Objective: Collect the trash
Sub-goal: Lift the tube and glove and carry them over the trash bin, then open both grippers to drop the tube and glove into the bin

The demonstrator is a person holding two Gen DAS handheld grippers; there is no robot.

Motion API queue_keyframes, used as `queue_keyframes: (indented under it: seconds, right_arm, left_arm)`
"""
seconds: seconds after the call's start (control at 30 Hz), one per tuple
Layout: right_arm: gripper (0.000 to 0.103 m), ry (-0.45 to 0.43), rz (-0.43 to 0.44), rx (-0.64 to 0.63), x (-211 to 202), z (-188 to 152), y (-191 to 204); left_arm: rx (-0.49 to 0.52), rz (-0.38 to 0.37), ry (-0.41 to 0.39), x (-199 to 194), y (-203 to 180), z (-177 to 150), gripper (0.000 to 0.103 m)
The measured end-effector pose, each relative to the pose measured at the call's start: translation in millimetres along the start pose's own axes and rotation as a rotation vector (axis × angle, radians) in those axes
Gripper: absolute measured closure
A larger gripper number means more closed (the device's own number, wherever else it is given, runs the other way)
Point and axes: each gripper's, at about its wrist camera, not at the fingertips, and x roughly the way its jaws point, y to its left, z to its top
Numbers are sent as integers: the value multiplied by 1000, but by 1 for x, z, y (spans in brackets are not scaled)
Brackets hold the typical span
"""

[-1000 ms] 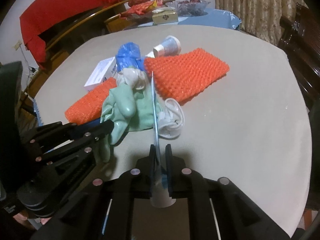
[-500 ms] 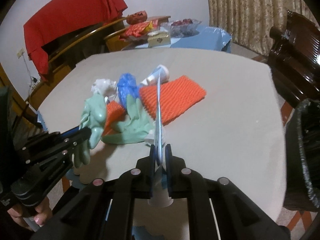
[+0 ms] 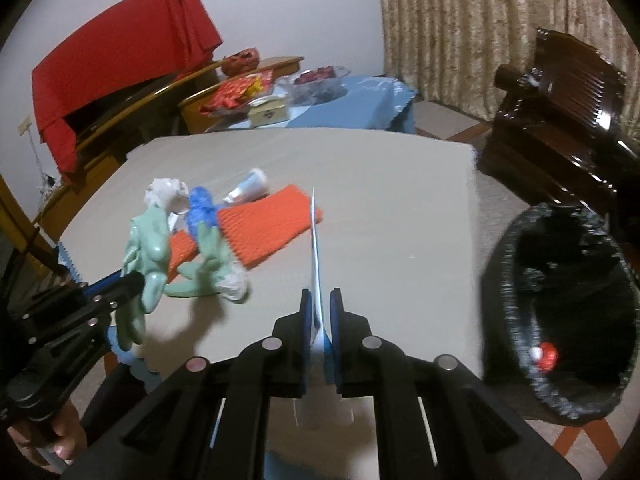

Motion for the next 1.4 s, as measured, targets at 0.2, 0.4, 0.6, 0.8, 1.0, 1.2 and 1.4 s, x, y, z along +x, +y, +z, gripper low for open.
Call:
queue_keyframes:
  seconds: [0.2,0.4,0.6,0.8,1.0,1.2,1.4]
  right_arm:
    - [95,-30,-59,14,-27,1,-46]
    - [97,-60,-112,54,-46,-1,-90]
    - [98,-82,-150,93,-58,0,-130]
    - [99,-98,-192,101,-67,0,-165]
    - [100,-94,-225,123,-72,-3,-210]
    - [100,-76,-249,141,-72,-8,-251]
    - [100,-57,-248,148,-64,-7,-283]
  left_arm:
    - [32,-39,-13,-9,-48,8,95]
    - [78,-86,-10,-7,-96,14,96]
    - [122,-127,-17,-1,-146,27,96]
    - [156,-161,-25,1,-190,37,96]
    - [187,-197,-25,8,-237,47,96]
    - [208,-228,-19,20,-280,51,96]
    - [221,-226,-3,37,-316,50,96]
